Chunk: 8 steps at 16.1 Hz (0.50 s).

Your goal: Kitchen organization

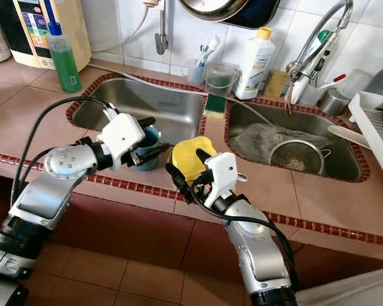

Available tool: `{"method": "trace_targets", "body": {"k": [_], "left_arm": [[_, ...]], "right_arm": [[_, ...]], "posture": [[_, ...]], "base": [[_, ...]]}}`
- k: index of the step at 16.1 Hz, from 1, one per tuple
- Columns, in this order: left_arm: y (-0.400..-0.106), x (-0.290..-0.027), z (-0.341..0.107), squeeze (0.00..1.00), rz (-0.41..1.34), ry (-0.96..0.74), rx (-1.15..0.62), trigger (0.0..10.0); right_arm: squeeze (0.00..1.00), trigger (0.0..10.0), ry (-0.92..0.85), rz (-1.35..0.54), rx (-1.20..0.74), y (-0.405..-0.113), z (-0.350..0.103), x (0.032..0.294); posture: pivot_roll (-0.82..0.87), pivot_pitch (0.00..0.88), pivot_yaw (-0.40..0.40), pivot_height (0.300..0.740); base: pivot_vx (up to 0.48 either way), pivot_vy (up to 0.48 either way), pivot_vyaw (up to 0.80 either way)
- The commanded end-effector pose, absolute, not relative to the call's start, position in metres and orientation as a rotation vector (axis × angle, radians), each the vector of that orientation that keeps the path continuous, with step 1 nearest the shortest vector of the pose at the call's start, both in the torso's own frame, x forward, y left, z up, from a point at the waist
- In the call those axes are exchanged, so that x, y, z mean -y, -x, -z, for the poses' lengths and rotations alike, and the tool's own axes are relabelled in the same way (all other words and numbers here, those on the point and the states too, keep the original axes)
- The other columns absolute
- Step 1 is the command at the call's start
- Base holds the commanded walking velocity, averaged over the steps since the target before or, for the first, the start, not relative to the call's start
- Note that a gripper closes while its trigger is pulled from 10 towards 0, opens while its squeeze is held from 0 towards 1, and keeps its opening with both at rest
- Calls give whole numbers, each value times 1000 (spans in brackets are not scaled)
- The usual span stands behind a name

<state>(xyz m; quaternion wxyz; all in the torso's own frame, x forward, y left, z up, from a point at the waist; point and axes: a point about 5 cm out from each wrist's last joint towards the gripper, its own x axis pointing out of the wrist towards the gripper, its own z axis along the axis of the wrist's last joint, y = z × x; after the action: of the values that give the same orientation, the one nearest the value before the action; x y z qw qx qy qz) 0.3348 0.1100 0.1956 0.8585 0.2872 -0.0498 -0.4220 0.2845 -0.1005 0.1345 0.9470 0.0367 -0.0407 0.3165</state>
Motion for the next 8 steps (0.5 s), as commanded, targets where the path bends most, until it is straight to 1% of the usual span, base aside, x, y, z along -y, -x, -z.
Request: {"method": "trace_targets", "body": {"k": [1,2,3,8], "left_arm": [[-338,-108,-195,0,914,-660,75,10000],[-339,-108,-195,0,912,-664,67,10000],[-344,-113,-192,0,880,-670,13,10000],[-348,-118,-187,0,847,-700,-53,10000]], "right_arm": [[0,10000,-59,-641,96,-284,-138,102],[0,10000,-60,-641,96,-284,-138,102],[0,10000,-58,-640,96,-284,-138,103],[0,10000,-61,-639,95,-283,-137,102]], "posture": [[10,0,-67,740],[10,0,-67,740],[9,0,-65,740],[13,0,-60,740]], "base": [[0,0,0],[0,0,0],[0,0,0],[0,0,0]]}}
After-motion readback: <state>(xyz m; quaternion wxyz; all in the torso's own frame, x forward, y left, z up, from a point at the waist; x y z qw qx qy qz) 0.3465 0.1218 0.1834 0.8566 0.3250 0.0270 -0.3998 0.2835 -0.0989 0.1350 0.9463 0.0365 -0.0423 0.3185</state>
